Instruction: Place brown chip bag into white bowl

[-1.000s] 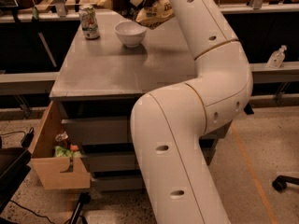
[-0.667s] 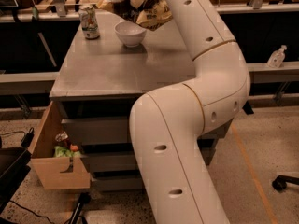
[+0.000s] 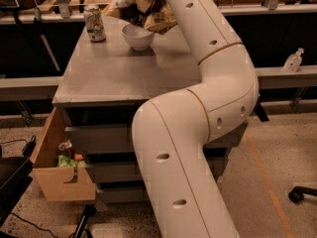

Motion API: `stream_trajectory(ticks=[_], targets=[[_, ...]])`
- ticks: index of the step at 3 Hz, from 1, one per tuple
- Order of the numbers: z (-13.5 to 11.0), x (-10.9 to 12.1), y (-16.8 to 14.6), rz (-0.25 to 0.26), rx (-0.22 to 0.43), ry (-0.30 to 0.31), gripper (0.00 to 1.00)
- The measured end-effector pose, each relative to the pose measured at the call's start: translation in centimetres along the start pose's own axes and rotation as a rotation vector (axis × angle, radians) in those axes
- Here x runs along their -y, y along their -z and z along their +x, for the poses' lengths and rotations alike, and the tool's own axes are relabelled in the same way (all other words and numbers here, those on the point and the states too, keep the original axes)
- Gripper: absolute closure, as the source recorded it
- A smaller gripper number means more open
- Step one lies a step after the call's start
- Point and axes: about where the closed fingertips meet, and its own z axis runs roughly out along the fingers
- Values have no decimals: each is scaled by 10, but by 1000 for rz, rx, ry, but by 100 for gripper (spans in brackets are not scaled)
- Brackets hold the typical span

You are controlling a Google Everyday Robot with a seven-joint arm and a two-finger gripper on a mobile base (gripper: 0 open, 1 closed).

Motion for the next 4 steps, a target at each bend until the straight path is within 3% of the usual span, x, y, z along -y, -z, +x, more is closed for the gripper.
stream_trajectory(ticks=[2,4], targets=[[-3,12,6,64,-33,43,100],[-22,8,-1,76,-9,78,100]])
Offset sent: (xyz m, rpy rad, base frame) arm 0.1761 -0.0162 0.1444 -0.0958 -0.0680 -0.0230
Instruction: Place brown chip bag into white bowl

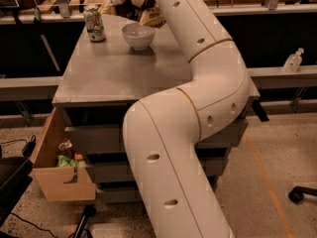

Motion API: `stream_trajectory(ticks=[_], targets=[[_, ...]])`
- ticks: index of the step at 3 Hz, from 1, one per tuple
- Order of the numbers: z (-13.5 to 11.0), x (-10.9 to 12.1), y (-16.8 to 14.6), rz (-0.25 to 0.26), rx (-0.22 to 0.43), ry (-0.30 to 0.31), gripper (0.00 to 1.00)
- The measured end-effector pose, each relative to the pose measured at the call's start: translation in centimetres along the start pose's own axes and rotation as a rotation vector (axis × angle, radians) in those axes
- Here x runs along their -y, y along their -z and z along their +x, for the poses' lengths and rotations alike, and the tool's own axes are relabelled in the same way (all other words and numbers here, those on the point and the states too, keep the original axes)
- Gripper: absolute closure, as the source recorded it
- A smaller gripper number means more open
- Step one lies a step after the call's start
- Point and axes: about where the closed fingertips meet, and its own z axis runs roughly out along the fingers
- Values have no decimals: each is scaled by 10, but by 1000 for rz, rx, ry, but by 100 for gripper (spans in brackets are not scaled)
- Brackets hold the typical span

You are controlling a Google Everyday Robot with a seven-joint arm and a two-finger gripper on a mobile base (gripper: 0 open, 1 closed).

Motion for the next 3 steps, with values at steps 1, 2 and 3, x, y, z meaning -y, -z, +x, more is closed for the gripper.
stream_trajectory(ticks=[1,2,3], targets=[[-8,-4,-3,0,3,15,100],[-7,-6,-7,-5,0,16,83],[-7,-8,-11,-9,-2,17,59]])
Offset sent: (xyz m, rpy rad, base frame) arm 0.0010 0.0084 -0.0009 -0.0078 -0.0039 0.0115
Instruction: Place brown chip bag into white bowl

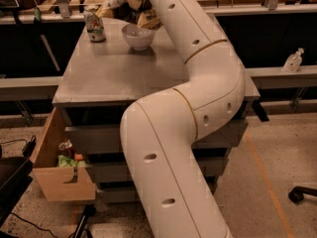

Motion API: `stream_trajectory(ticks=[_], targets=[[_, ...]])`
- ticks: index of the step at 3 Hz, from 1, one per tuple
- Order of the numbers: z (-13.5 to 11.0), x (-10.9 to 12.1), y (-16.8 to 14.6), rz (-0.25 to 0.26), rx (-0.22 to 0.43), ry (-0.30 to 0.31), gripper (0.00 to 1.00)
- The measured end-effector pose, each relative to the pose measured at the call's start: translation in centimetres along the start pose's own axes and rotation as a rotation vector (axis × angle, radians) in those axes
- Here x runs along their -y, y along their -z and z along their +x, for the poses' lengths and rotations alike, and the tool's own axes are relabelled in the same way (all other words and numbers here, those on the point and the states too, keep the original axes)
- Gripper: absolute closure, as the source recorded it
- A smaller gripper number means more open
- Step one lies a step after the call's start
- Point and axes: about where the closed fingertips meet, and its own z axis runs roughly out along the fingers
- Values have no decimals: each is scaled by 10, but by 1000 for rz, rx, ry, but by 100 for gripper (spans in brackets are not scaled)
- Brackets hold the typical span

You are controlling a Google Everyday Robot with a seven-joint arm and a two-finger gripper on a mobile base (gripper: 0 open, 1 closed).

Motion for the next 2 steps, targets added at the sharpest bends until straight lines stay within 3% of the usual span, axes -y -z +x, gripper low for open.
stream_trajectory(ticks=[2], targets=[[1,-5,-8,-9,-5,2,13]])
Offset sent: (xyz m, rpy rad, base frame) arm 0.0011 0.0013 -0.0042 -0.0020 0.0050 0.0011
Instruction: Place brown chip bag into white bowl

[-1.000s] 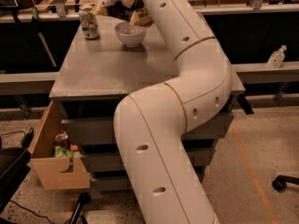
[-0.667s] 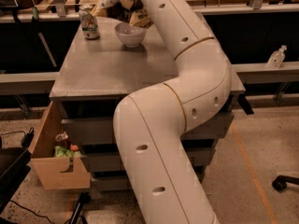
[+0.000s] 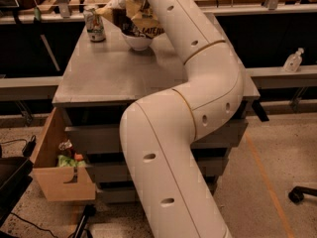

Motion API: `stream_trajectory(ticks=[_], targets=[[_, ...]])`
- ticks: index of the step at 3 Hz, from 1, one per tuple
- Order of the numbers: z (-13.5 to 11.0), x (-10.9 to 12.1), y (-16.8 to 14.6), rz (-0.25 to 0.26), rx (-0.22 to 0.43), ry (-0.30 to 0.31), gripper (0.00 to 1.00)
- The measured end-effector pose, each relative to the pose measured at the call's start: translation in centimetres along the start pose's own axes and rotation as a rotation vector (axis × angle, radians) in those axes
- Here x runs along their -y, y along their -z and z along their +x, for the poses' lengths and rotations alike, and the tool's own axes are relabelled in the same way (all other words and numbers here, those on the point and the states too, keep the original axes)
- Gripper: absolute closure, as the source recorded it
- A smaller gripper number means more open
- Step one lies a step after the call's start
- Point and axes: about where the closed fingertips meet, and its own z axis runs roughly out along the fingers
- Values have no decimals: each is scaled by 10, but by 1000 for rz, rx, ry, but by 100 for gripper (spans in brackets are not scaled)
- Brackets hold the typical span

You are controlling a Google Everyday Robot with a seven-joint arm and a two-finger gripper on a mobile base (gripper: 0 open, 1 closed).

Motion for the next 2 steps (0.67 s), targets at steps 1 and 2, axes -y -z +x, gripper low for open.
stream_trajectory(ticks=[1,2], targets=[[1,-2,-4,-5,-3,1,0],[1,-2,-4,-5,-3,1,0]])
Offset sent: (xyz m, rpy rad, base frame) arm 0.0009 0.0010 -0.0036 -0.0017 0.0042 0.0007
